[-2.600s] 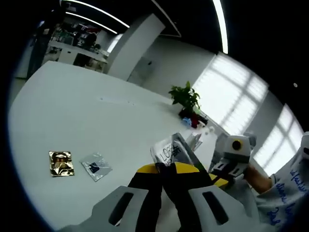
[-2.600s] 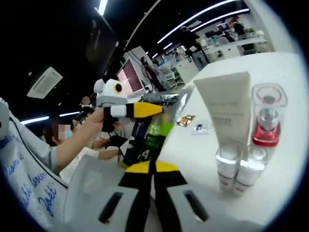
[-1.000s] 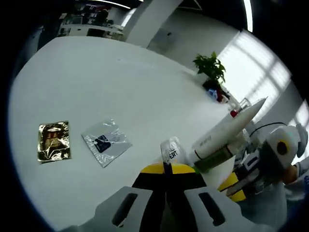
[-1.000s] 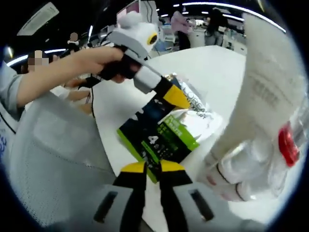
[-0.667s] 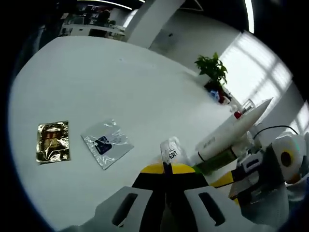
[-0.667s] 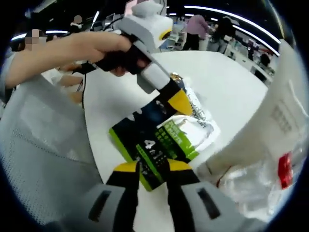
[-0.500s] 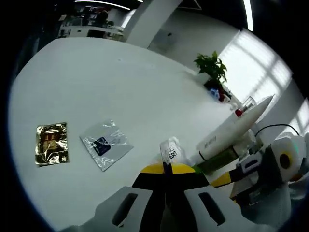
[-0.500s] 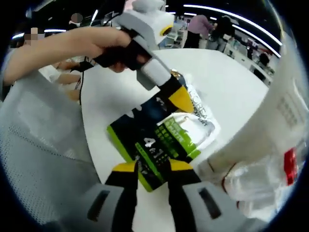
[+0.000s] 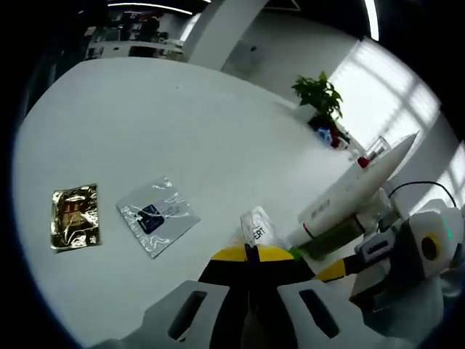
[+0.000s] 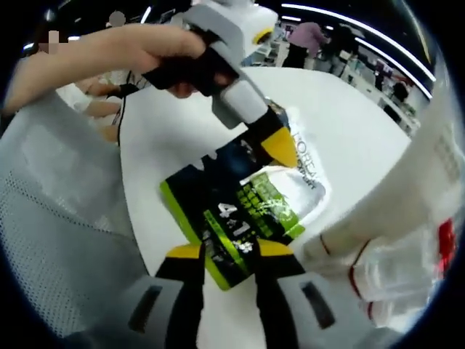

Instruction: Arrange the skincare products in the storage area until every visible bottle or jar stands upright without overlapping.

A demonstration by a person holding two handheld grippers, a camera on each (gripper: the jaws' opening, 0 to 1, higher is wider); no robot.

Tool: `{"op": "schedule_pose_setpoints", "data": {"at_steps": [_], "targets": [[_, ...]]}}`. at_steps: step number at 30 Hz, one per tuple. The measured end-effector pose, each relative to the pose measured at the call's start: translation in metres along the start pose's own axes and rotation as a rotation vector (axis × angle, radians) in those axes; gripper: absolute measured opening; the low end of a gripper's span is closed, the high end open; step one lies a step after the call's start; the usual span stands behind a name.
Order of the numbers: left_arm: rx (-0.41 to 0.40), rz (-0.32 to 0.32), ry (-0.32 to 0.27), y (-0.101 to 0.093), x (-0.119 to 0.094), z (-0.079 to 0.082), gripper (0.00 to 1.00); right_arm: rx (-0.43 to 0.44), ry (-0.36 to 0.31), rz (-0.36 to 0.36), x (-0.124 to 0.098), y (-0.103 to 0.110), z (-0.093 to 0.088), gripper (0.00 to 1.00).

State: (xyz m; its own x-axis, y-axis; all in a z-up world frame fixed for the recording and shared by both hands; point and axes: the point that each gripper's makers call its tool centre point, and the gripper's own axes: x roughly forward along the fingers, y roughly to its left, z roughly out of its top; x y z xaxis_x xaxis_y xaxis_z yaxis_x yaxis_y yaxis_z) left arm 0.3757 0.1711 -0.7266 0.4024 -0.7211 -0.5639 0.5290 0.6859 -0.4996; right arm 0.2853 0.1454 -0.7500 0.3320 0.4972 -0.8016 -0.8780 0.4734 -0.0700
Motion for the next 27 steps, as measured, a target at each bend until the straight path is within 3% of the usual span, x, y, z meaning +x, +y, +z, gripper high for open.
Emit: {"op": "schedule_pose_setpoints", "data": {"at_steps": [6,13,19,23,27], "targets": [[0.032,0.02,0.01,0.003,-0.001,0.001,0.0,-0.017,0.001,-0.006,0.0,0.001,0.0,0.27],[0.183,0.131,0.046,0.019,-0.007,0.004,0.11,-0.014,0.002,-0.013,0.0,-0.001,0.0,0.28],[0.297,0.236,0.021,0.033,-0.019,0.02,0.26,-0.01,0.003,-0.013,0.001,-0.002,-0.001,0.29],[0.368,0.244,0.001,0.03,-0.026,0.032,0.27,-0.009,0.003,-0.01,0.001,-0.002,-0.001,0.29],[0.421,0.155,0.075,0.013,-0.022,0.019,0.3,-0.011,0.004,-0.01,0.001,-0.002,-0.001,0.29]]}}
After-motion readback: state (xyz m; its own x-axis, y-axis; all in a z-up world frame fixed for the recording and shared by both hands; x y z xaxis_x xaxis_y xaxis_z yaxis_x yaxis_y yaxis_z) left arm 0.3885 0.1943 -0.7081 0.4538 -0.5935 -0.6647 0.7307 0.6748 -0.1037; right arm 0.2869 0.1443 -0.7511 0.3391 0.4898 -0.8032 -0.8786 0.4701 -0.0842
